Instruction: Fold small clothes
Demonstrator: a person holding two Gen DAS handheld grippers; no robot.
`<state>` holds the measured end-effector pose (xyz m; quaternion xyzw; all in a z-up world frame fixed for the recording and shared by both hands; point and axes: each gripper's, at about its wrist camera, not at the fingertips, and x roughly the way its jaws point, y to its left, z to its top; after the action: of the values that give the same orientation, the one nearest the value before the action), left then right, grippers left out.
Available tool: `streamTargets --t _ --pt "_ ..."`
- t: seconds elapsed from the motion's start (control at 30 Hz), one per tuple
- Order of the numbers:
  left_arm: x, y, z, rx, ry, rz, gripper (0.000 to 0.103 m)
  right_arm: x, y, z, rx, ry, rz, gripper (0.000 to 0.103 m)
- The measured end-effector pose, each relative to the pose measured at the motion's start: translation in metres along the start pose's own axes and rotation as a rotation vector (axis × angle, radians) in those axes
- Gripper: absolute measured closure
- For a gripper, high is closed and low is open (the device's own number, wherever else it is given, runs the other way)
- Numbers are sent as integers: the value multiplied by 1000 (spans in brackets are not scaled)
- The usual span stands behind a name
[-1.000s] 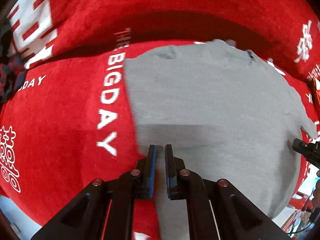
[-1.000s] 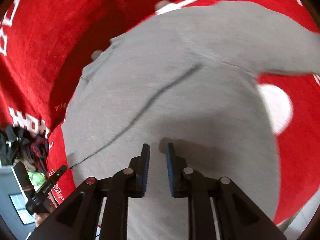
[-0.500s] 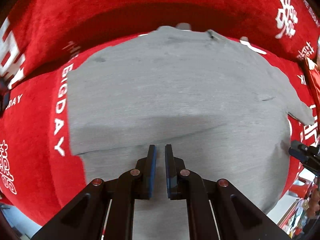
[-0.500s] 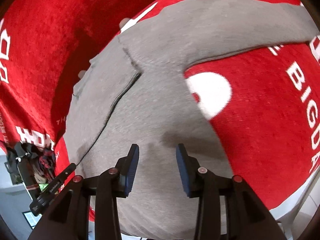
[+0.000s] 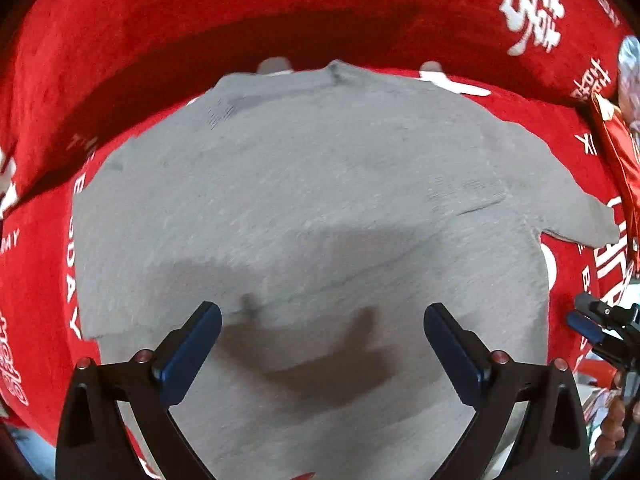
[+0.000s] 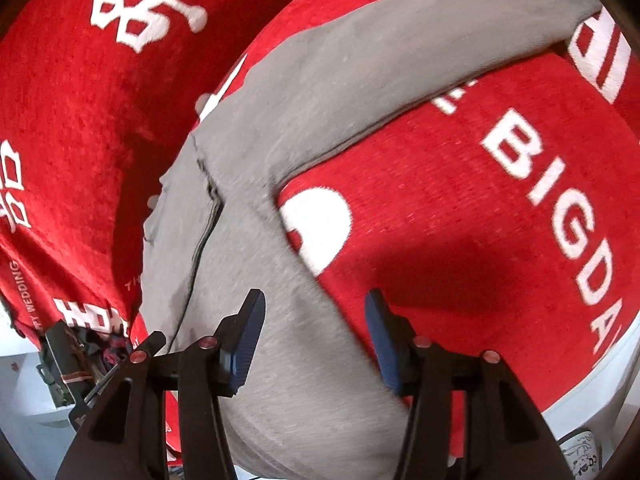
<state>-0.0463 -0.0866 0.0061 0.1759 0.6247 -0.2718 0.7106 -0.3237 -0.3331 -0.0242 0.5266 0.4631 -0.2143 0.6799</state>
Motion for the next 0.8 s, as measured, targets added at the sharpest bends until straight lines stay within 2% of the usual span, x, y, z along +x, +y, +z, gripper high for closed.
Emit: streamTargets --t 0.03,0.2,0.33,0.47,0.6,0.8 --pt "0 -4 2 5 -2 4 2 -2 -4 3 8 -3 1 43" --pt "14 -27 12 36 22 31 2 -18 -30 23 72 -64 16 42" --pt "24 -42 15 55 52 1 2 -37 -64 48 167 -151 13 42" --pt "27 -58 18 54 42 -23 2 -54 -108 72 298 -250 -1 42" --pt "31 -75 23 48 30 -53 2 -65 -140 96 402 -347 27 42" --pt "33 -93 28 45 14 -91 2 -61 -164 125 495 -398 50 42"
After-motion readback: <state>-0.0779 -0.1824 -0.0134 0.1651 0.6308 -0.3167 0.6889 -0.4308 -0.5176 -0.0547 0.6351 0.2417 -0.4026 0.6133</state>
